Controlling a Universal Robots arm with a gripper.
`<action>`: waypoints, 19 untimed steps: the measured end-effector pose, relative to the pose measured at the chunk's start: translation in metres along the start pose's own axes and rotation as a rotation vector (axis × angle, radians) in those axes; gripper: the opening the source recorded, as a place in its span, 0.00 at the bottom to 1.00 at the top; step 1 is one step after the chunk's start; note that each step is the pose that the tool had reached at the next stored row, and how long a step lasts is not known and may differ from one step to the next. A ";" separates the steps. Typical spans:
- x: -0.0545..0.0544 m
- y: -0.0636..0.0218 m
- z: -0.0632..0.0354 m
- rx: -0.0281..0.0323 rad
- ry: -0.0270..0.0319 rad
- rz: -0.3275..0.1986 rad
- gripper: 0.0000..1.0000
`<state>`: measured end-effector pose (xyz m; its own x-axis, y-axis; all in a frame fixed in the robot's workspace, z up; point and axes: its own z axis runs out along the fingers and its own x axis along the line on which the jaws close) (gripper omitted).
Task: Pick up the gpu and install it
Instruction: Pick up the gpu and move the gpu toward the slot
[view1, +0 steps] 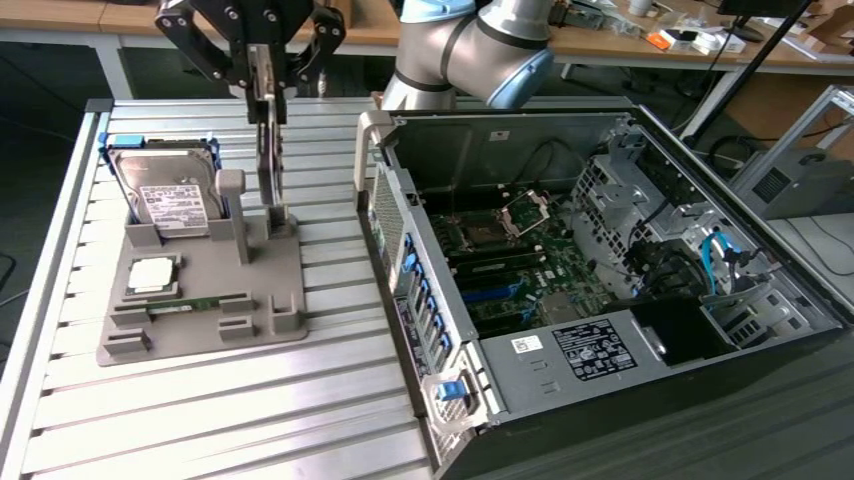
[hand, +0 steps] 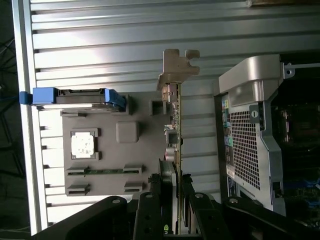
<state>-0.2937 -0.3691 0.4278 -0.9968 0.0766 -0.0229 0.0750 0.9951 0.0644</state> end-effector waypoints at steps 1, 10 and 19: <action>0.000 0.0001 -0.0015 0.0000 0.0000 0.000 0.27; 0.000 0.0004 -0.0067 0.0163 -0.0012 0.000 0.27; 0.000 0.0004 -0.0069 0.0601 -0.0046 -0.002 0.27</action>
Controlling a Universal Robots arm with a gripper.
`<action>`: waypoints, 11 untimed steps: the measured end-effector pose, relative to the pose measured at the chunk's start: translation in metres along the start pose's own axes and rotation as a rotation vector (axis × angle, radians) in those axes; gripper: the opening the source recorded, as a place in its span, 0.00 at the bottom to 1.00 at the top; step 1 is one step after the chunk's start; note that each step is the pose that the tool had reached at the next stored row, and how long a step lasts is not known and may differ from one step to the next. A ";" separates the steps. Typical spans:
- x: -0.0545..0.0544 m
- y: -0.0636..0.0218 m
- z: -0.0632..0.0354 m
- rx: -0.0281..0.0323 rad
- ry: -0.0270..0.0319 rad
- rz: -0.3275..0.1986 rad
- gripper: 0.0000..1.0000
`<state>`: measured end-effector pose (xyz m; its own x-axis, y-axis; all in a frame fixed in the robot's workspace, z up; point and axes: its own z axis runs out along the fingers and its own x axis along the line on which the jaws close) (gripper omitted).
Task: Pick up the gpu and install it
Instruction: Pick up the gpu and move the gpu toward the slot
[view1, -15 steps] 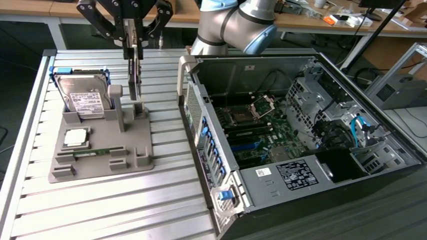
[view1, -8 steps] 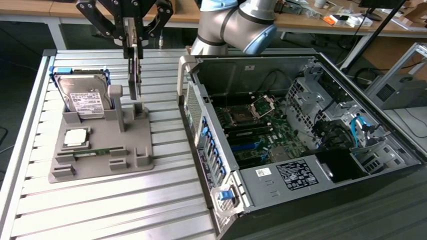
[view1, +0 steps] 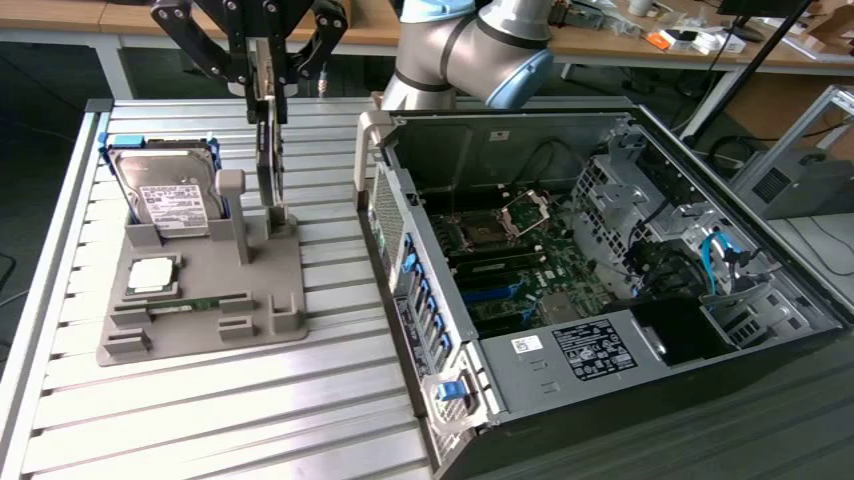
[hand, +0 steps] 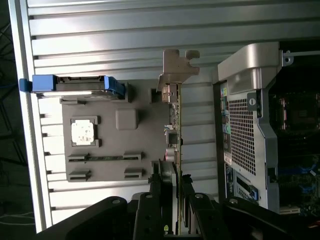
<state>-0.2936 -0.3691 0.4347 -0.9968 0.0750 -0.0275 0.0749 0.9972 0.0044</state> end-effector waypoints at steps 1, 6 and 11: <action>0.000 0.0000 0.0000 0.0000 0.0000 0.000 0.27; 0.000 0.0000 0.0000 0.0001 0.0001 0.000 0.27; -0.001 -0.0014 0.0000 0.0001 0.0000 0.000 0.27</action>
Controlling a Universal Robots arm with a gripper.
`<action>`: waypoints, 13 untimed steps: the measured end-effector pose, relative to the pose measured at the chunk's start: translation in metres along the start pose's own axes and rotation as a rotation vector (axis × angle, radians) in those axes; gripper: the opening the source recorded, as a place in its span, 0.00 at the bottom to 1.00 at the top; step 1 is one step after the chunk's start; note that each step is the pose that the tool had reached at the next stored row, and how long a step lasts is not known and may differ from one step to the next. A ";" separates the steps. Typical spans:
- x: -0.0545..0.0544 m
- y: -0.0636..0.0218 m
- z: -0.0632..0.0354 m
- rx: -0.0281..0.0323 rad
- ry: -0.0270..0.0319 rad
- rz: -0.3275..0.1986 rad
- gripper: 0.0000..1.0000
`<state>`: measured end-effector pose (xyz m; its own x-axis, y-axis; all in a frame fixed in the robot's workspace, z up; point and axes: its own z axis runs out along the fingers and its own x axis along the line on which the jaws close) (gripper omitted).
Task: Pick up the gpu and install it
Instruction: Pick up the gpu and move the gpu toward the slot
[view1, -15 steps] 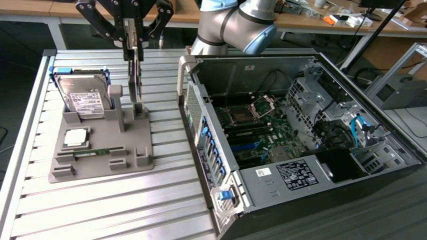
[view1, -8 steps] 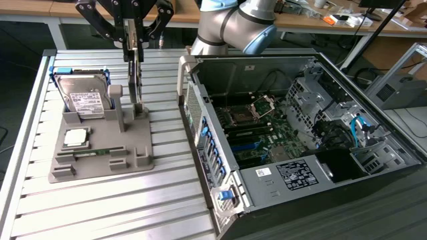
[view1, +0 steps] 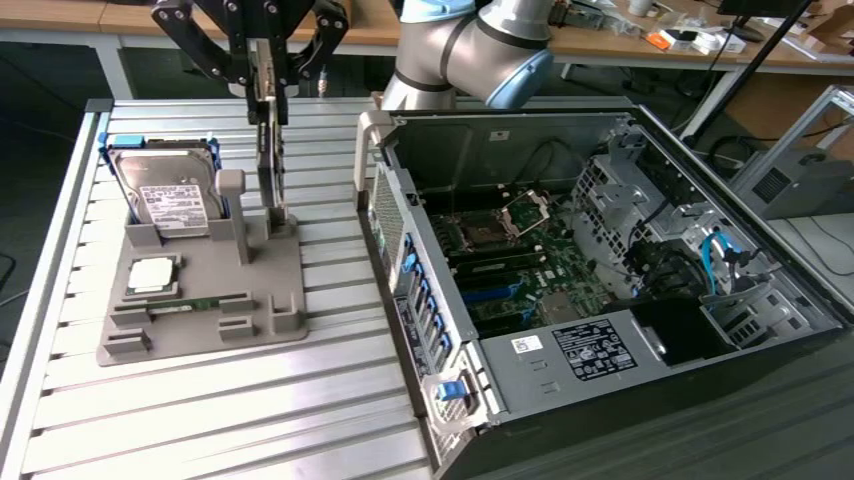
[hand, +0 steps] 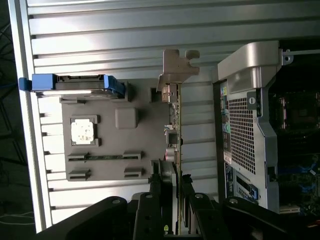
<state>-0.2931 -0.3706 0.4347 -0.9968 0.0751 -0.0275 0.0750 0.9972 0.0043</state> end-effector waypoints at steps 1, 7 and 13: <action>0.000 -0.0003 0.0000 0.0000 0.0000 0.000 0.27; -0.001 -0.0012 0.0000 0.0000 0.0000 0.000 0.27; -0.002 -0.0014 0.0000 0.0005 0.0000 0.000 0.27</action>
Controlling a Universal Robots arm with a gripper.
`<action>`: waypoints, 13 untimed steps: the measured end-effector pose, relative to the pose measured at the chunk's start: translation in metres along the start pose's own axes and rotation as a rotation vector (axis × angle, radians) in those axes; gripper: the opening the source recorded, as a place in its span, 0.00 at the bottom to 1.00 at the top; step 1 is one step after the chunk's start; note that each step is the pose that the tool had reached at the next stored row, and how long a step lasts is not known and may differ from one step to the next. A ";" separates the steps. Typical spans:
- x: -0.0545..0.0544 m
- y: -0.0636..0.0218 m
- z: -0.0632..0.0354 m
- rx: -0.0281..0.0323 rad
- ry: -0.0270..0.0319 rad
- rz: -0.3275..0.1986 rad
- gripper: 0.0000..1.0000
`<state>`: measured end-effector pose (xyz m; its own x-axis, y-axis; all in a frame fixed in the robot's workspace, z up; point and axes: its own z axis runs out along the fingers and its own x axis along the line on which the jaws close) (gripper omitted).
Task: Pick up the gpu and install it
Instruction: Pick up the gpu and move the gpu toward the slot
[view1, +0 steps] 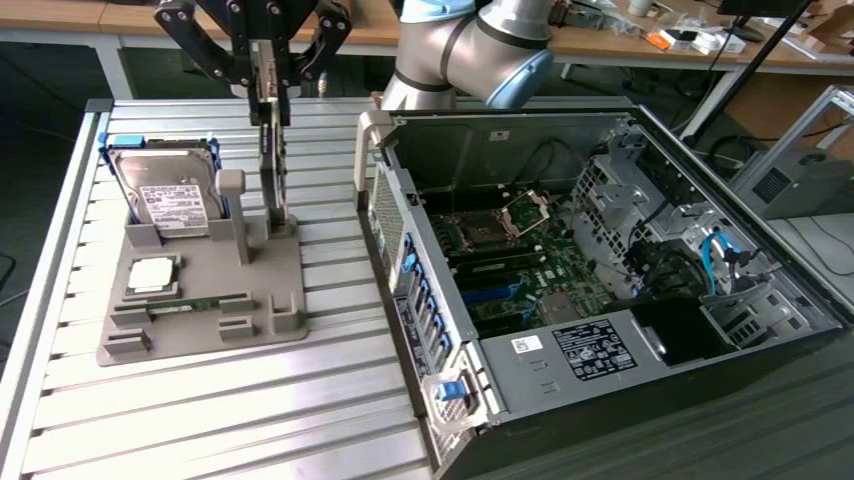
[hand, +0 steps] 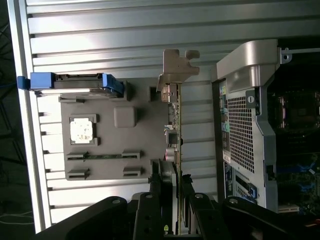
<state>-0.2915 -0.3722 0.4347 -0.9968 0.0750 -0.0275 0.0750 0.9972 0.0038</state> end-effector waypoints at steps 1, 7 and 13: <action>0.000 0.0000 0.0000 0.0001 0.0001 0.000 0.27; -0.002 0.0001 0.0000 0.0002 0.0000 0.000 0.27; -0.004 0.0002 0.0001 0.0015 -0.0001 0.000 0.27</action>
<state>-0.2875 -0.3722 0.4347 -0.9968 0.0750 -0.0277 0.0749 0.9972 0.0023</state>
